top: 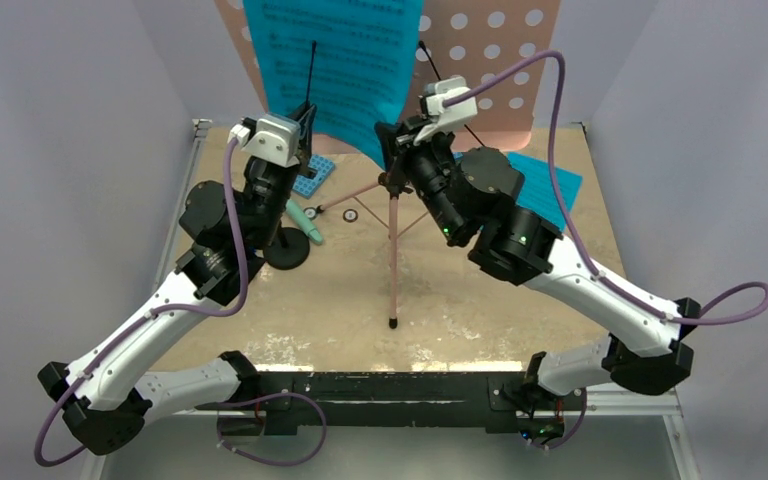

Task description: Pack up the instrument practice props

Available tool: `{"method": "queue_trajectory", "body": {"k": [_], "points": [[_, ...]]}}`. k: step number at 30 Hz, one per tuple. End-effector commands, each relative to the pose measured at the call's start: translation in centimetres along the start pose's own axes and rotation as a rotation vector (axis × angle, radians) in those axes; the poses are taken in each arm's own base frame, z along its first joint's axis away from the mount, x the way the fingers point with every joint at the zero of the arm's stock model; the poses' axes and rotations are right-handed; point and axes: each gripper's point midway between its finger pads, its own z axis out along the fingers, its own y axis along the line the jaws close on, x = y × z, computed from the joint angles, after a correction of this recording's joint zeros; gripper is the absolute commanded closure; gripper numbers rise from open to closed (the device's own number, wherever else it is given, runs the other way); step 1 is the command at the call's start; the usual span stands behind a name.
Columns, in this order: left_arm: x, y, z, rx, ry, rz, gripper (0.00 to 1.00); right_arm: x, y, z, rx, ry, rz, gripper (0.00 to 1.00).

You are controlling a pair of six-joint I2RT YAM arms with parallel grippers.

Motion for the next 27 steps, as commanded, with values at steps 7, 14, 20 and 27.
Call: {"method": "queue_trajectory", "body": {"k": [7,14,20,27], "points": [[-3.6,1.2,-0.7,-0.022,-0.122,-0.034,1.00,-4.1,-3.2,-7.5,-0.077,-0.017,0.065,1.00],[-3.2,1.5,-0.7,-0.041,-0.112,-0.031,1.00,-5.6,-3.7,-13.2,-0.264,-0.004,0.034,1.00],[-2.4,1.9,-0.7,-0.073,-0.082,-0.031,0.95,-3.7,-6.8,-17.6,-0.268,0.085,-0.033,1.00],[-2.0,2.0,-1.4,-0.068,-0.047,-0.049,0.46,3.5,-9.3,-21.1,-0.292,0.219,-0.137,1.00]]}}
